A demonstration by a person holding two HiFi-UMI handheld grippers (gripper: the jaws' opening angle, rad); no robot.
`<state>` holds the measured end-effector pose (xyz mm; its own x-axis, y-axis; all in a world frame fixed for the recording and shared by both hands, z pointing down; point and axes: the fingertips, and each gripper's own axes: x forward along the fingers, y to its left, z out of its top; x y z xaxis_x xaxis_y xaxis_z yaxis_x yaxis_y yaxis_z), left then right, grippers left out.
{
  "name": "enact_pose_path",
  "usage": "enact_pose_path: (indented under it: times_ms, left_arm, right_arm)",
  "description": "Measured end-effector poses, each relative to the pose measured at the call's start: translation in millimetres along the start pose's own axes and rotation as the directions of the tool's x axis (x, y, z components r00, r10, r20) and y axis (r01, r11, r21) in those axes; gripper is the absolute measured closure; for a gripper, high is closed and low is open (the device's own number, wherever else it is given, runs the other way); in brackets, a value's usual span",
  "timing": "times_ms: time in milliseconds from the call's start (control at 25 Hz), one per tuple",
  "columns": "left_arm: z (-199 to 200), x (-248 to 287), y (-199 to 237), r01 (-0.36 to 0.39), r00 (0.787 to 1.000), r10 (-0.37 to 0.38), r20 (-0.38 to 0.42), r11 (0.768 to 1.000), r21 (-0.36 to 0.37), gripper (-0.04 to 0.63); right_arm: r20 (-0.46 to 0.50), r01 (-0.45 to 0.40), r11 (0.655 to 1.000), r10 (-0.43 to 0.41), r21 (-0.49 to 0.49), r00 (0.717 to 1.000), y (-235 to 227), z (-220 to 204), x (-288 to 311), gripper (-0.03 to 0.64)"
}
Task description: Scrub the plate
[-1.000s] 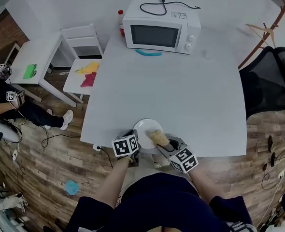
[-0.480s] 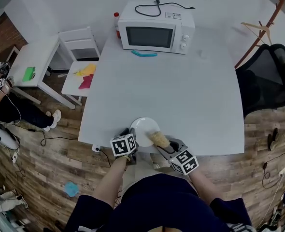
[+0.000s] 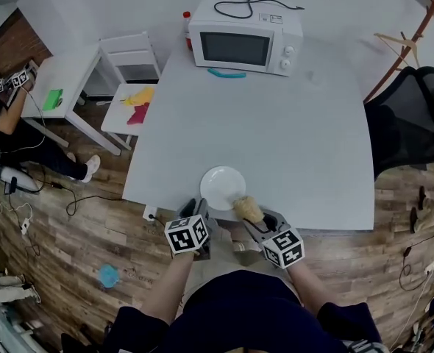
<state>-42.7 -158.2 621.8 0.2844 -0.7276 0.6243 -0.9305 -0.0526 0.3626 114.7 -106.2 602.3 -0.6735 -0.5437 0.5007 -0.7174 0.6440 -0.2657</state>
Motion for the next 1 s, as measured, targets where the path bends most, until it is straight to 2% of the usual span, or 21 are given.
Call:
enact_pose_path:
  times_ms: [240,440,560,680,840,1000]
  left_arm:
    - [-9.8,-38.9,1.1,0.042,0.999,-0.040,0.035,0.996,-0.080,0.513]
    - [-20.1,-59.6,7.4,0.085,0.996,-0.083,0.022,0.989,-0.119,0.526]
    - [-21.9,-76.5,14.9,0.107,0.994,-0.106,0.022,0.991,-0.078,0.532]
    - [-14.0,-105.9,22.9,0.152,0.988,-0.152,0.035,0.988,0.009,0.545]
    - [-4.8,-150.7,37.9,0.214,0.976,-0.218,0.023,0.969,0.121,0.554]
    - [-3.9,-178.9,49.7,0.279,0.959,-0.282,-0.008,0.943,0.179,0.561]
  right_arm:
    - [0.048,0.032,0.996,-0.036,0.088,0.998,13.9,4.8,5.4,0.440]
    - [0.051,0.034,0.995,-0.039,0.096,0.998,37.6,6.2,10.5,0.440]
    - [0.059,0.050,0.994,-0.056,0.098,0.997,55.6,7.0,12.4,0.440]
    - [0.080,0.090,0.990,-0.099,0.108,0.992,80.3,12.4,12.7,0.440]
    - [0.142,0.142,0.980,-0.162,0.143,0.977,125.2,27.3,8.5,0.439]
    - [0.197,0.163,0.974,-0.192,0.156,0.961,170.6,40.0,5.3,0.439]
